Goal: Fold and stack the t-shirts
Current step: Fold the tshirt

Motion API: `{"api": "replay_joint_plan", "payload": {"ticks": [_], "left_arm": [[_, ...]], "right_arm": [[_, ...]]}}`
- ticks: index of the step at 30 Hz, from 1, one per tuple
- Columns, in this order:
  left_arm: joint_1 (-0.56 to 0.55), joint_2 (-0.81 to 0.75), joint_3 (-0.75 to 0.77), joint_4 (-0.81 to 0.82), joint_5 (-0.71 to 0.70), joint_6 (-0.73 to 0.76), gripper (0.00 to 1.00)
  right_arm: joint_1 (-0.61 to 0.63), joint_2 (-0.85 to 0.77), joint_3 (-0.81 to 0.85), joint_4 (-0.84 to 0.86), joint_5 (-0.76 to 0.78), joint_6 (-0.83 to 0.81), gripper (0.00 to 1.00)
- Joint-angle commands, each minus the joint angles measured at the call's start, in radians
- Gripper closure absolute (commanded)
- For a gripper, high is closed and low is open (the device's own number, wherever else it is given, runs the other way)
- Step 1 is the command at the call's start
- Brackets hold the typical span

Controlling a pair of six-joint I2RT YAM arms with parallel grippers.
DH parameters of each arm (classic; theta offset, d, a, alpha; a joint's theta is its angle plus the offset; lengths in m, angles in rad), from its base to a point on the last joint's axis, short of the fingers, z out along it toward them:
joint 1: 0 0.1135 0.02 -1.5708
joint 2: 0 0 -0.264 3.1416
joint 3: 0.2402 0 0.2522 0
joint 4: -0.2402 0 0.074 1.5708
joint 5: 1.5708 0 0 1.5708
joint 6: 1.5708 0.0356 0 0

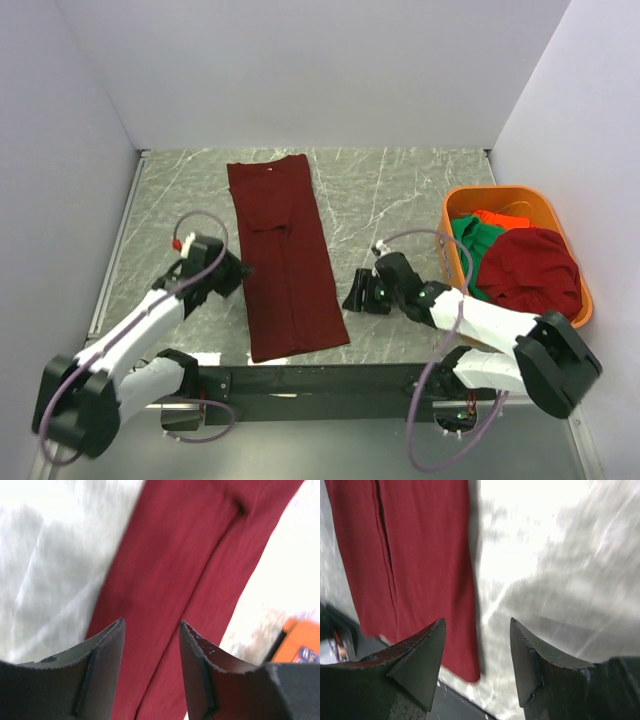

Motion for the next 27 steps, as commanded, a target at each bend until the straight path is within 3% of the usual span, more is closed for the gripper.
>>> {"api": "replay_joint_plan", "payload": {"ticks": [1, 8, 16, 21, 27], "left_arm": [[-0.105, -0.137, -0.074, -0.147, -0.130, -0.196, 0.47], [-0.408, -0.321, -0.129, -0.399, -0.297, -0.490, 0.48], [-0.695, -0.165, -0.007, -0.652, -0.368, -0.667, 0.48], [-0.768, -0.149, -0.010, -0.706, -0.343, -0.736, 0.49], [-0.789, -0.190, -0.051, -0.657, -0.285, -0.721, 0.55]], "right_arm": [[0.046, -0.096, -0.068, -0.007, -0.023, 0.041, 0.39], [0.152, -0.158, -0.163, 0.046, -0.051, 0.125, 0.41], [0.161, -0.121, -0.220, 0.121, -0.052, 0.147, 0.43], [0.161, -0.094, -0.246, 0.177, -0.072, 0.148, 0.44], [0.161, -0.066, -0.263, 0.197, -0.100, 0.133, 0.49]]}}
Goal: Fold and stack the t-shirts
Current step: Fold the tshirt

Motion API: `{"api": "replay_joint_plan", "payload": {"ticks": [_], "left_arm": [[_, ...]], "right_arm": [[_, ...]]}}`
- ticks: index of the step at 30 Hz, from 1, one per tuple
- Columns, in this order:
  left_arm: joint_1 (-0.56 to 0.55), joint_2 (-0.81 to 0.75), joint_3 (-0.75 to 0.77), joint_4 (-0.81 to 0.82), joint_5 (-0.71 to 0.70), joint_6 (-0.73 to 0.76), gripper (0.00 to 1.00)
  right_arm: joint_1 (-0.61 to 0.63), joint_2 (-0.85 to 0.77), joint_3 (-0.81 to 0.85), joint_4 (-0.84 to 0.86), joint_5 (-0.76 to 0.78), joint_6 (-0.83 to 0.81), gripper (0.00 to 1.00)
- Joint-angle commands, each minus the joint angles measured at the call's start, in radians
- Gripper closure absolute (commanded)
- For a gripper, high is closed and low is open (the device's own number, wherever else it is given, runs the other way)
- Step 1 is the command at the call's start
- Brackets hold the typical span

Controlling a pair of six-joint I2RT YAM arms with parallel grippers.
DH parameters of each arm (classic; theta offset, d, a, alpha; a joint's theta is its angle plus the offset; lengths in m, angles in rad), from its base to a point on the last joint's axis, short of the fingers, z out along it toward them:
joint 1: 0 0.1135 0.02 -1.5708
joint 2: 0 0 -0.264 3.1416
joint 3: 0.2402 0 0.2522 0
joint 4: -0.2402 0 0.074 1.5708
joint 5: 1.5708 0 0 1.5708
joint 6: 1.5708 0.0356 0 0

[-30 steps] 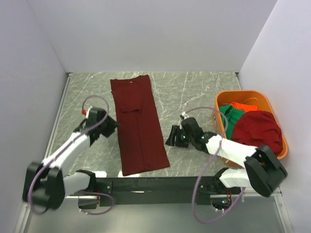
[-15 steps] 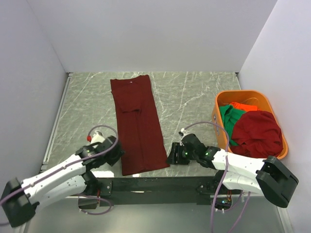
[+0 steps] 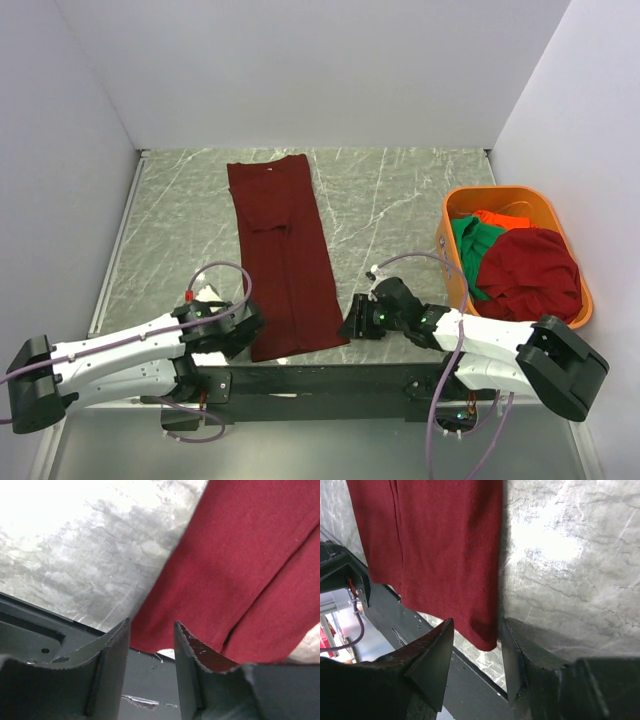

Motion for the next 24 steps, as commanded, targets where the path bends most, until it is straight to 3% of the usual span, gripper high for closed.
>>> {"api": "replay_joint_plan", "payload": {"ticks": [1, 7, 24], "left_arm": [[-0.015, -0.029, -0.021, 0.000, 0.032, -0.025, 0.56], [-0.036, -0.029, -0.067, 0.036, 0.085, -0.034, 0.61], [-0.082, -0.035, -0.179, 0.192, 0.132, -0.042, 0.63]], "right_arm": [[0.007, 0.026, -0.031, -0.007, -0.010, -0.018, 0.50], [0.007, 0.028, -0.037, -0.019, -0.028, -0.033, 0.51], [0.008, 0.038, -0.059, -0.011, -0.047, -0.016, 0.61]]}}
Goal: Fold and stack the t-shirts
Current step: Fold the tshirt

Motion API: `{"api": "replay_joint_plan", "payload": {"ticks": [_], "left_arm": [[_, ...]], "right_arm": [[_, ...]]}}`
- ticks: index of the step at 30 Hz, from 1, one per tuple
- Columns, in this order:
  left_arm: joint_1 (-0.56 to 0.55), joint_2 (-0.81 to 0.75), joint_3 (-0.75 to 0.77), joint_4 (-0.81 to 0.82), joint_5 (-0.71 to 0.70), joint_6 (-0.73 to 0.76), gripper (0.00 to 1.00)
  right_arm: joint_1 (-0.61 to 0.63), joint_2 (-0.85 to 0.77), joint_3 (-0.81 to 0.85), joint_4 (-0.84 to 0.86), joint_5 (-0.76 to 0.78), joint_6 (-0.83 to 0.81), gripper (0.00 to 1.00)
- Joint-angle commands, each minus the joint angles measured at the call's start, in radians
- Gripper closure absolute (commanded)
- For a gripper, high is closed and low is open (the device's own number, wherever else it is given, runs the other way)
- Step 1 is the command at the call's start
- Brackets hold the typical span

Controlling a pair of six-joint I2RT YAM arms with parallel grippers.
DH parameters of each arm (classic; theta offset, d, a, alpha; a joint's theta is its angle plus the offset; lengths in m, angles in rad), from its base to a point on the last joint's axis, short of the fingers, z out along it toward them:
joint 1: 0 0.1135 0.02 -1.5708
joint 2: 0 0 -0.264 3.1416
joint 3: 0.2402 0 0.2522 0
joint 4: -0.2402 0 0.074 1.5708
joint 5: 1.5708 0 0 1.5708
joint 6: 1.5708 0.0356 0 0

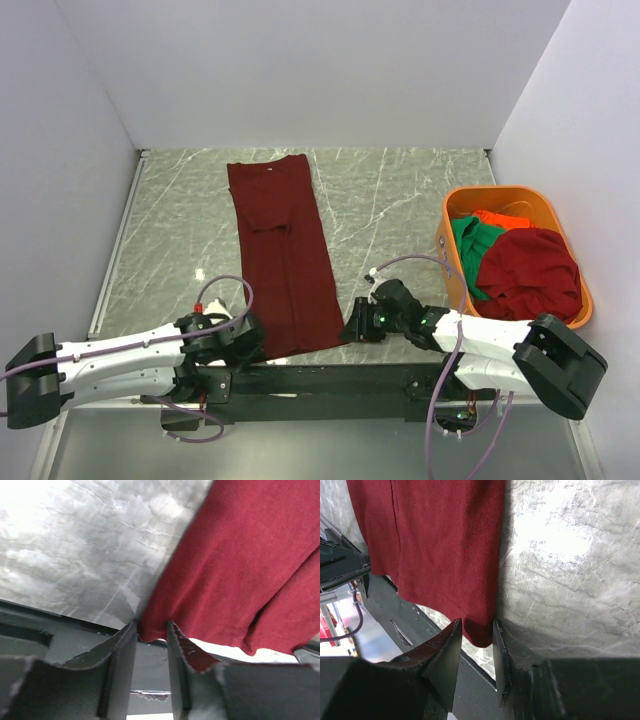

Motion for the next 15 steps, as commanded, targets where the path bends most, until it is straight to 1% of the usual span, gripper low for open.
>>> {"api": "replay_joint_plan", "payload": {"ticks": [1, 2, 4, 5, 6, 7, 9, 10, 12, 15], "left_arm": [[-0.010, -0.012, -0.043, 0.033, 0.012, -0.011, 0.64], [-0.011, -0.016, -0.044, 0.037, 0.012, -0.010, 0.67], [-0.011, -0.025, -0.047, 0.042, 0.012, -0.002, 0.72], [-0.011, -0.042, -0.049, 0.042, 0.011, 0.007, 0.78], [-0.011, -0.053, -0.049, 0.036, 0.006, 0.010, 0.83], [-0.011, -0.064, -0.049, 0.034, 0.006, 0.013, 0.89], [-0.011, -0.105, -0.047, 0.028, 0.005, 0.029, 0.95], [-0.011, -0.119, -0.047, 0.023, 0.009, 0.033, 0.99], [-0.011, -0.151, -0.035, 0.010, 0.014, 0.049, 1.00], [-0.011, -0.159, -0.004, -0.019, 0.020, 0.079, 1.00]], "right_arm": [[0.010, 0.023, -0.033, -0.047, 0.006, -0.001, 0.62], [0.009, 0.023, -0.032, -0.045, 0.006, 0.002, 0.63], [0.012, 0.026, -0.029, -0.047, 0.003, 0.006, 0.69], [0.013, 0.022, -0.032, -0.048, 0.002, 0.009, 0.73], [0.013, 0.016, -0.033, -0.052, 0.002, 0.012, 0.81], [0.016, 0.011, -0.035, -0.056, 0.000, 0.018, 0.85], [0.018, -0.015, -0.040, -0.078, 0.000, 0.022, 0.92], [0.020, -0.027, -0.043, -0.085, -0.001, 0.023, 0.95], [0.021, -0.068, -0.055, -0.114, -0.006, 0.028, 0.99], [0.033, -0.137, -0.056, -0.168, -0.005, 0.037, 1.00]]}}
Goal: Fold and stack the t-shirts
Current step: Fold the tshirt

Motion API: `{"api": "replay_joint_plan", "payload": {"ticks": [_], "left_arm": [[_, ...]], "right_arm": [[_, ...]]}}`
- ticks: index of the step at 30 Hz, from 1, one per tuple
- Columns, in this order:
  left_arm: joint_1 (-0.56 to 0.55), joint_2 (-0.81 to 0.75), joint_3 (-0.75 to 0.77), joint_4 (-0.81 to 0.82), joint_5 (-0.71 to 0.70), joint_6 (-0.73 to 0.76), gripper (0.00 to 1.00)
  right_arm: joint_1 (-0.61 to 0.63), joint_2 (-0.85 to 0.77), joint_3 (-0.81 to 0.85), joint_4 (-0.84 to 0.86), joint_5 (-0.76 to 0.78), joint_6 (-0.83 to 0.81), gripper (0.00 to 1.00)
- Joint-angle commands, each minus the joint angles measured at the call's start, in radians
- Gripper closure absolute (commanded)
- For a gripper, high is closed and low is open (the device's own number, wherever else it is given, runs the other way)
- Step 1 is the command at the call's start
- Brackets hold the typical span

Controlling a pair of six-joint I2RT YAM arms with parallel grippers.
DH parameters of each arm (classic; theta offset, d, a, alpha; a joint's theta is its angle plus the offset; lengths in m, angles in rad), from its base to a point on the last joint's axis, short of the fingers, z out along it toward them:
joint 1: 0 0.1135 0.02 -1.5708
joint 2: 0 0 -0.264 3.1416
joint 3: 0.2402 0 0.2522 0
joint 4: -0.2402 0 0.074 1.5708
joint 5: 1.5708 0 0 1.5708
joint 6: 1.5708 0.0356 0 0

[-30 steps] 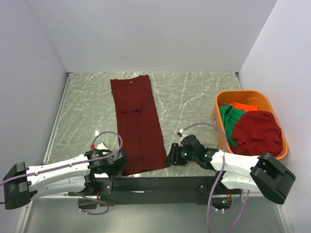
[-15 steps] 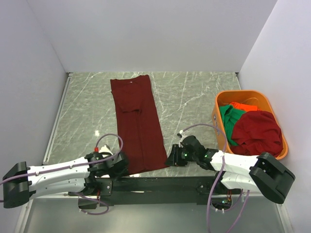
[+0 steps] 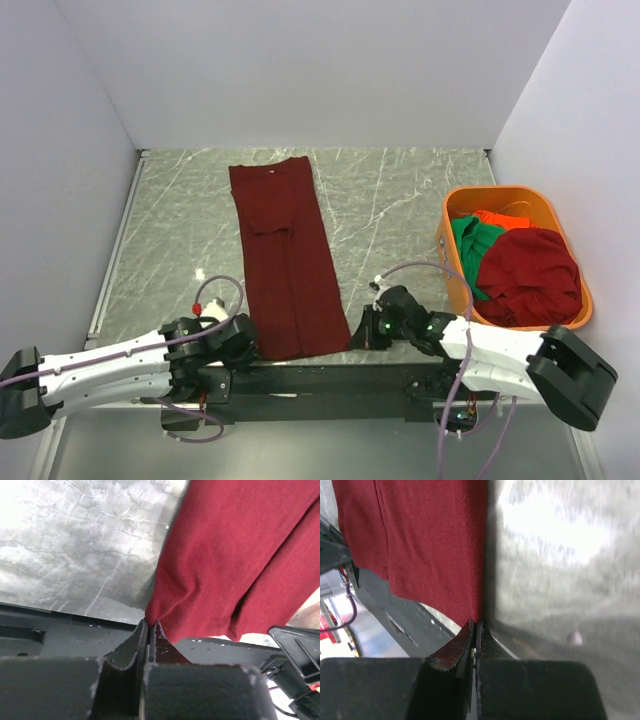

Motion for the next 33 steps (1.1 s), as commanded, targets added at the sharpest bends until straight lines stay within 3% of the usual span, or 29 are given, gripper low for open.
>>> {"api": "replay_joint_plan", "payload": {"ticks": [1, 7, 12, 15, 18, 20, 28, 33], "left_arm": [[-0.006, -0.005, 0.046, -0.048, 0.011, 0.052, 0.99], [-0.006, 0.027, 0.160, -0.102, -0.004, 0.124, 1.00], [0.007, -0.012, 0.227, -0.080, -0.119, 0.170, 1.00], [0.096, 0.010, 0.247, 0.026, -0.113, 0.285, 1.00], [0.316, 0.090, 0.260, 0.164, -0.015, 0.450, 1.00], [0.383, 0.151, 0.275, 0.231, 0.017, 0.545, 1.00], [0.604, 0.395, 0.373, 0.416, 0.071, 0.670, 1.00], [0.675, 0.516, 0.438, 0.487, 0.044, 0.675, 0.99]], "right_arm": [[0.022, -0.080, -0.013, -0.117, -0.001, 0.016, 1.00], [0.038, -0.192, 0.049, -0.238, 0.056, 0.018, 1.00], [0.036, -0.093, 0.203, -0.269, 0.123, -0.037, 1.00], [0.033, 0.024, 0.326, -0.264, 0.175, -0.062, 1.00], [0.015, 0.139, 0.453, -0.269, 0.221, -0.102, 1.00], [-0.004, 0.187, 0.527, -0.259, 0.244, -0.111, 1.00], [-0.108, 0.458, 0.777, -0.241, 0.281, -0.142, 1.00], [-0.174, 0.639, 0.902, -0.213, 0.263, -0.158, 1.00]]}}
